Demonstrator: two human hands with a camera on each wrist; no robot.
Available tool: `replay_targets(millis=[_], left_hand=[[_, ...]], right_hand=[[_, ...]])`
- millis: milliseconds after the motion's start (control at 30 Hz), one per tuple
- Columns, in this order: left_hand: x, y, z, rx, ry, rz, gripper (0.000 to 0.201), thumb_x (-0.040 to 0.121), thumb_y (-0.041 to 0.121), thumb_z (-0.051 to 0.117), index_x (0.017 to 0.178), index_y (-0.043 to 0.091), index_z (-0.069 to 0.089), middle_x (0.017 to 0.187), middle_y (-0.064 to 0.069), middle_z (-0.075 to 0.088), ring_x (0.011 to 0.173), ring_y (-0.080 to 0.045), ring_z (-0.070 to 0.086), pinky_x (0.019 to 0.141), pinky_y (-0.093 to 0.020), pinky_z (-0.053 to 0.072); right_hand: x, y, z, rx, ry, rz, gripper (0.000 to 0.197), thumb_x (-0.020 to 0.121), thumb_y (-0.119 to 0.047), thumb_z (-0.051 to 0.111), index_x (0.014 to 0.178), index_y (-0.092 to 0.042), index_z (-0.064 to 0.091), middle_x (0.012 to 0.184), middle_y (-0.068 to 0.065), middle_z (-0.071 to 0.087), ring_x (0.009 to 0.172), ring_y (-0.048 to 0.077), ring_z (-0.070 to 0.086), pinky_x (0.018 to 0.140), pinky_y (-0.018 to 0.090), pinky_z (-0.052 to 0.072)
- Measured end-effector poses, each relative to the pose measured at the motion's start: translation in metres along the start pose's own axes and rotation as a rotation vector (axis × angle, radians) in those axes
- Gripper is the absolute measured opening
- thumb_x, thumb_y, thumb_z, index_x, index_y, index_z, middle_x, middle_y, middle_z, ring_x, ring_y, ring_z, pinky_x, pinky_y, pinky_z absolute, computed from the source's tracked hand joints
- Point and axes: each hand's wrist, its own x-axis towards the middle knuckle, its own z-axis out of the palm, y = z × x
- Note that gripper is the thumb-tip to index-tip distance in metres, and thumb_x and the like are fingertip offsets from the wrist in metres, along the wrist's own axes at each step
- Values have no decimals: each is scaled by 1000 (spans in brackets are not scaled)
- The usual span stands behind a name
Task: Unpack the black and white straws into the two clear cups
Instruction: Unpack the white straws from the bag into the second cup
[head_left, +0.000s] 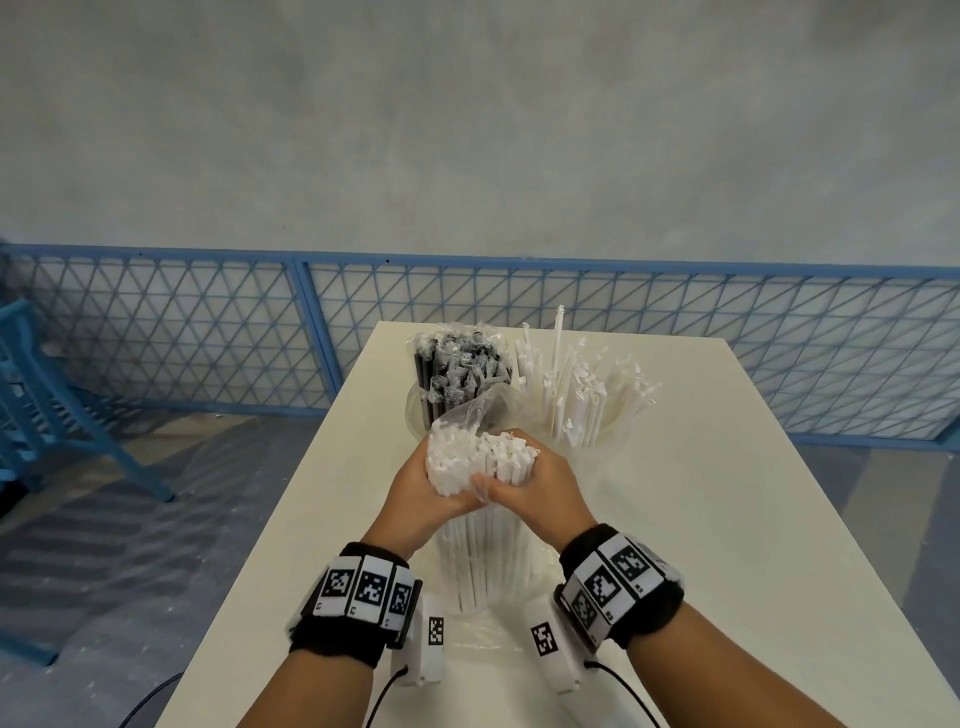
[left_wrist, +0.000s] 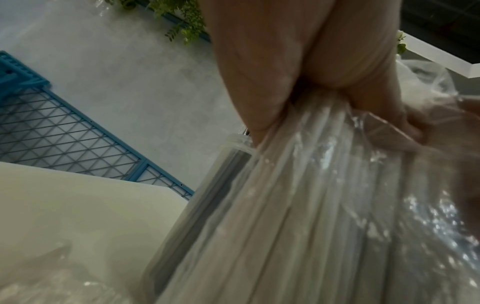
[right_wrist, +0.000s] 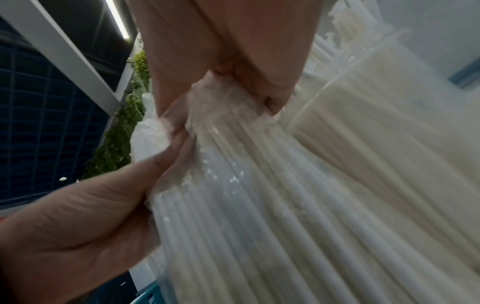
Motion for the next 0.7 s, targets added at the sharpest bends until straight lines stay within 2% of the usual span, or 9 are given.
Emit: replay_targets(millis=[67,133,233,333,400,500,533,600,700], left_hand=[[0,0,2,4,24,5,64,62,-9,81,109,27,55,108,6,66,94,2,66,74,-15,53],[1,-1,2,10,41,4,65,60,-5,83,110,27,56,110,5,67,101,-5,65,80,-21,54],[1,-2,1,24,63,3,68,56,7,86,114,27,57,111,7,68,108,-11,64,90,-30,52],[0,-2,2,29,76,0,69,54,15,86,116,26,57,112,6,69,109,-11,64,91,-31,51],[-1,-1,3,34,69,-3,70,55,13,89,116,24,58,111,5,69,107,-10,64,90,-29,52],[-1,0,4,62,72,-13,59,61,2,83,108,26,58,102,9,69,94,1,66,78,-15,52],[-1,1,3,73,72,-15,56,61,1,82,106,27,59,101,9,69,91,3,66,75,-13,52],[-1,1,2,101,72,-24,52,62,6,83,103,27,60,100,7,70,93,-1,67,77,-15,52],[-1,0,2,101,82,-34,49,62,10,83,102,27,61,98,8,71,94,-5,68,79,-17,53]], right_hand=[[0,-1,0,51,47,-6,35,72,-17,78,103,-15,61,91,-5,67,84,-3,62,73,9,46],[1,-6,-1,117,110,-16,30,75,-14,75,100,-17,60,89,-7,65,83,-4,61,75,10,47],[5,-17,-5,209,165,-30,25,78,-13,72,99,-17,60,91,-4,67,89,6,64,79,17,50],[8,-26,-10,261,193,-46,25,79,-15,71,102,-12,62,95,6,69,94,17,66,85,28,52],[9,-32,-14,270,218,-70,29,78,-21,71,103,-8,62,97,11,69,95,20,66,86,31,52],[12,-47,-23,281,235,-101,30,80,-19,69,103,-1,61,97,15,69,95,21,66,86,29,52],[14,-52,-28,292,243,-113,28,81,-18,68,103,-1,61,95,14,69,94,21,66,85,28,52],[17,-66,-37,327,271,-138,25,82,-15,67,101,-2,60,89,8,69,89,19,67,81,26,54],[23,-77,-51,427,341,-154,19,83,-8,65,99,2,60,72,-8,67,75,9,66,70,20,52]])
